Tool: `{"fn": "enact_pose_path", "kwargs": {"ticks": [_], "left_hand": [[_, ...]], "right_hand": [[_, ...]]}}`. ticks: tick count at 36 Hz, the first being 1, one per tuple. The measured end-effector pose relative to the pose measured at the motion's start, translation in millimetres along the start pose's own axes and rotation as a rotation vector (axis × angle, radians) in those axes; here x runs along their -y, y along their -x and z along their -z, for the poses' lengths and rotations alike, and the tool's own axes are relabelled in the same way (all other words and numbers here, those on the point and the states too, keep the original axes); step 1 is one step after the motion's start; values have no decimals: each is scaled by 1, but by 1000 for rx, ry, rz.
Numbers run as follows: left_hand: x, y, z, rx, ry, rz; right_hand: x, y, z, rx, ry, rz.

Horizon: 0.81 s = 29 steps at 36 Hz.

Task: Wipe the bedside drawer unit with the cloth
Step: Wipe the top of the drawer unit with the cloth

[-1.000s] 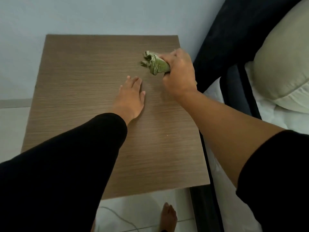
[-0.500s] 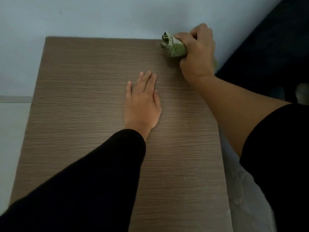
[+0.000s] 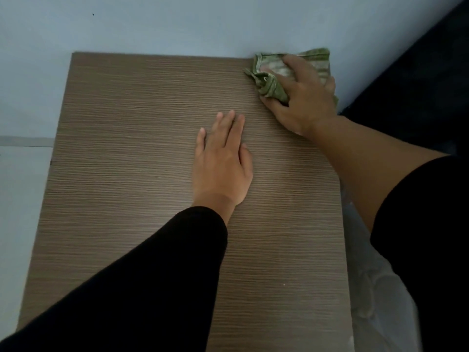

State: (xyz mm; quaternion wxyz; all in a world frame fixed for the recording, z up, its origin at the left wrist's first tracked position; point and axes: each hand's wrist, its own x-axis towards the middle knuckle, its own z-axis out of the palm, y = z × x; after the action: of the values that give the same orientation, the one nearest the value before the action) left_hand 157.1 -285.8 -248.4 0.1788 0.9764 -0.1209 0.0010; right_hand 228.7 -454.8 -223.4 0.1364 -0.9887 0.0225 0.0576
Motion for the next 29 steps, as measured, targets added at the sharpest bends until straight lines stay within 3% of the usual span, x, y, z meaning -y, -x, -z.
{"fn": "enact_pose_path", "kwargs": {"ticks": [10, 29], "left_hand": [[1, 0, -1, -23, 1, -20], [6, 3, -4, -66, 6, -99]], "right_hand": [[0, 11, 1, 166, 105, -61], [0, 103, -9, 176, 125, -45]]}}
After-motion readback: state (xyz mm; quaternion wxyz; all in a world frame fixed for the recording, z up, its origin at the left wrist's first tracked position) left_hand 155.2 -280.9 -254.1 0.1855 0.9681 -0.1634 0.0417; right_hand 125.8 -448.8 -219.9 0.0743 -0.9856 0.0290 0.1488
